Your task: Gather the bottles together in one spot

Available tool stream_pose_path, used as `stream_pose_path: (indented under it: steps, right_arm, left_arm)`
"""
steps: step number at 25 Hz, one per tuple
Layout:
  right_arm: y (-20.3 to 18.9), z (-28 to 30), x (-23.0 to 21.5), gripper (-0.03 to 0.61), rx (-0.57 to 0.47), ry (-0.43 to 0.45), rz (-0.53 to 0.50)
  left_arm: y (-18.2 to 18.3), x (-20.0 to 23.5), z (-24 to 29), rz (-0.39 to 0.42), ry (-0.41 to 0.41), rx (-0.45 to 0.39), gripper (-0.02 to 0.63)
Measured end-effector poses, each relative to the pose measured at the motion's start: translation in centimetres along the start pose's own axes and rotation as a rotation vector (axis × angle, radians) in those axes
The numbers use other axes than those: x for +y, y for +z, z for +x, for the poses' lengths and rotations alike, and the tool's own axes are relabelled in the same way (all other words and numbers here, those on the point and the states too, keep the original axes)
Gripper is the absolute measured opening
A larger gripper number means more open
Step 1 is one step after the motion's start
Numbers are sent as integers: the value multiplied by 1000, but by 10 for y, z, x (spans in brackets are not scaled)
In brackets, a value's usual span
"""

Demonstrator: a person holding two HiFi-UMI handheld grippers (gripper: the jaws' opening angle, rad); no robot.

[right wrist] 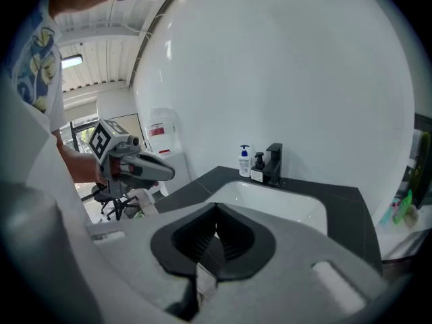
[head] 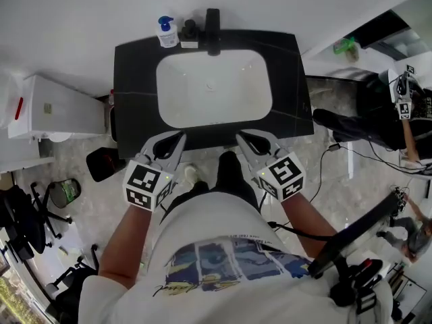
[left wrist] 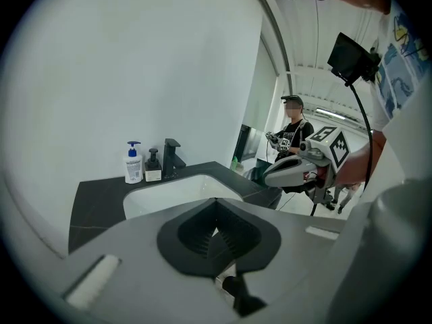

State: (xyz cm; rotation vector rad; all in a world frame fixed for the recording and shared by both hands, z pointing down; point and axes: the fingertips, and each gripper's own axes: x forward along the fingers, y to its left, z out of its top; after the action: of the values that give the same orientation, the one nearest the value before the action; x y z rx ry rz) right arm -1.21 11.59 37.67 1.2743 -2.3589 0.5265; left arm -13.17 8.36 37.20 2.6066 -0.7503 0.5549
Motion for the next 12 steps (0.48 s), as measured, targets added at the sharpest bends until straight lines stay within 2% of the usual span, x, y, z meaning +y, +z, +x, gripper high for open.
stream_pose_path:
  steps: [2,6,12]
  right_arm:
    - [2,-1,6,0,-2,-12,-7]
    - [10,4,28,0,-11,7,-48]
    - [11,-5,48,0,15,4,-58]
  left_arm:
    - [-2,-4,-6,11,-15,3,2]
    - [-7,-4,-28,14,6,8,2]
    - [-11,-16,-45,12,-24,6,2]
